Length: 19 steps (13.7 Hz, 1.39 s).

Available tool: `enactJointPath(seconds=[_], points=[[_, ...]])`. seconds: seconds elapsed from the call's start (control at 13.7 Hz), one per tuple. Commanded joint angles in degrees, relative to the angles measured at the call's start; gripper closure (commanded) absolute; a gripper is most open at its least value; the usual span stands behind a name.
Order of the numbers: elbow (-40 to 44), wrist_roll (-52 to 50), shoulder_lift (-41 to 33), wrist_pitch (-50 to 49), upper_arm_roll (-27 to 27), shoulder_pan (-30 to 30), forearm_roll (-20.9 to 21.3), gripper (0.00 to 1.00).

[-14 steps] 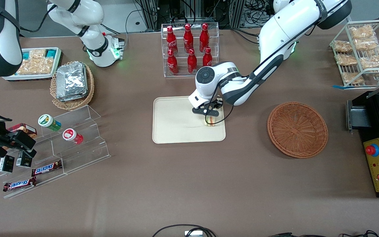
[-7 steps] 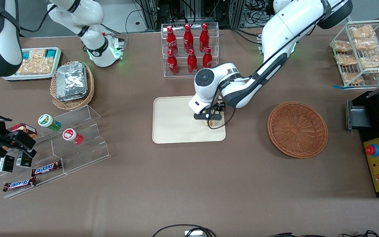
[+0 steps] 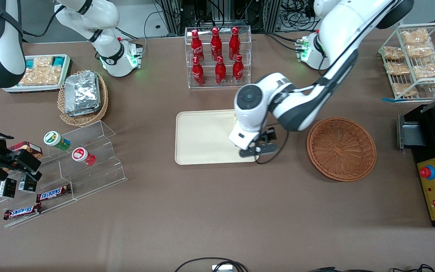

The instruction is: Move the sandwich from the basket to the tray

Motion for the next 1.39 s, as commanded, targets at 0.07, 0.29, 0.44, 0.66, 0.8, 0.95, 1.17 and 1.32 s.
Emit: enactJointPath(seconds=[0.07,0.29,0.44,0.66,0.8,0.95,1.17,1.32], points=[[0.00,-1.83,-5.83,-3.90,-0.20,5.45,-1.61,0.00],[0.45,-0.68,-8.20,-7.60,-0.64,10.37,-4.24,0.00],[0.36,4.47,-10.49,-8.65,-0.56,12.84,-8.36,0.00],[0.45,15.37,-13.74,-12.69,-0.47,18.19,-13.03,0.00],[0.36,22.14,-16.29,-15.58,-0.29,21.88,-14.70,0.00],[0.45,30.12,-19.36,-18.66,2.15,23.57,-16.81,0.00],[-0.08,42.87,-24.46,-20.95,13.38,20.33,-23.13,0.00],[-0.08,48.77,-27.01,-24.20,18.23,18.75,-24.72,0.00]])
